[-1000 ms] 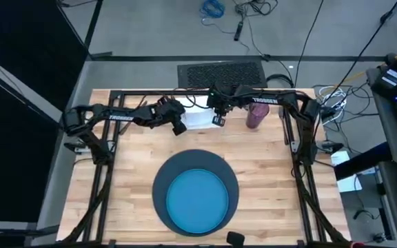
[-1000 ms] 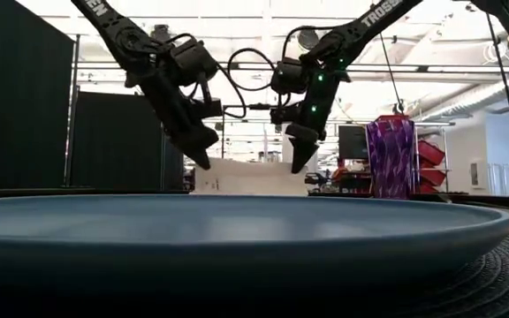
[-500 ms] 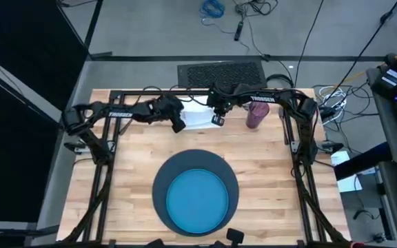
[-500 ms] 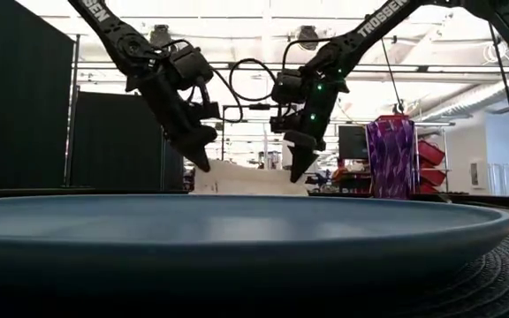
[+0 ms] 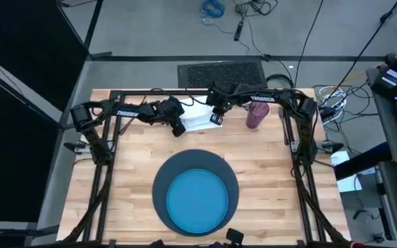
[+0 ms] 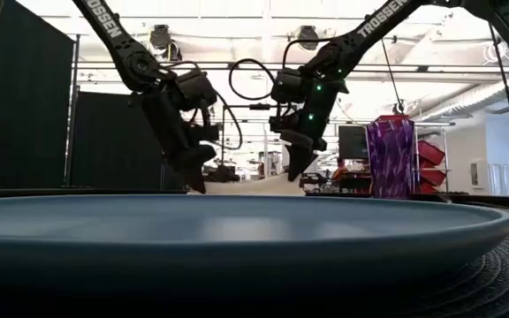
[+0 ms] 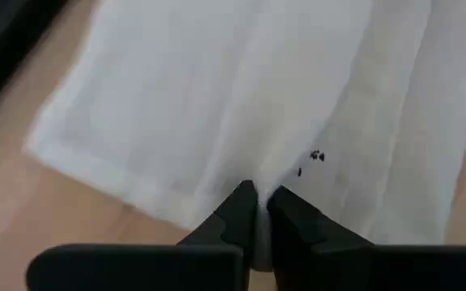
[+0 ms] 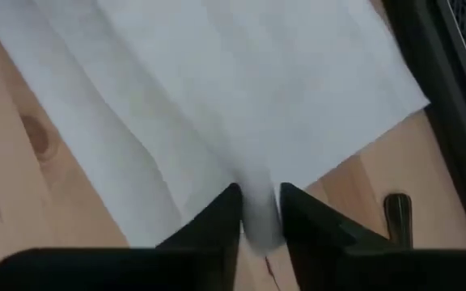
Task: Set table place
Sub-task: Fold the white napkin
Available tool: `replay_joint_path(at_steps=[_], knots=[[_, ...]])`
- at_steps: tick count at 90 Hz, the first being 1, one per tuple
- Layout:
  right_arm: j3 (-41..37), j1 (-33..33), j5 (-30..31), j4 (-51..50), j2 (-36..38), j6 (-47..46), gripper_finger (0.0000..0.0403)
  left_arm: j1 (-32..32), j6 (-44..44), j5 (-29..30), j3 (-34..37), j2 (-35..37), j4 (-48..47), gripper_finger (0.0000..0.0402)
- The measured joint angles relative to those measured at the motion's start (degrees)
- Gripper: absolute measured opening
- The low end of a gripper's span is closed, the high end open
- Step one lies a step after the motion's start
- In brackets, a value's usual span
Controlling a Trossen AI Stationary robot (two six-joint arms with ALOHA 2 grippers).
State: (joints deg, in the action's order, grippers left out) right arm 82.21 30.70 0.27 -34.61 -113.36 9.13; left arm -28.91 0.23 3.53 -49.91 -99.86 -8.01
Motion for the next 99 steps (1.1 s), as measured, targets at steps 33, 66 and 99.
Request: replay_joint_path(at_steps=[33,66,99], knots=[[0.0,0.0,-0.2,0.1,0.0,-0.5,0.0187,0.0,-2.9,-0.3,0.0,-0.9,0.3,0.0077],[0.0,0.8,-0.5,0.1,0.0,0.6,0.0188,1.8,-2.6,-4.0,-0.3,-0.8,-3.3,0.0077],[0.1,0.2,-2.2,0.1,0.0,0.8,0.0188,4.2,-2.9,-0.5,-0.1,-0.9,-5.0,0.0077]])
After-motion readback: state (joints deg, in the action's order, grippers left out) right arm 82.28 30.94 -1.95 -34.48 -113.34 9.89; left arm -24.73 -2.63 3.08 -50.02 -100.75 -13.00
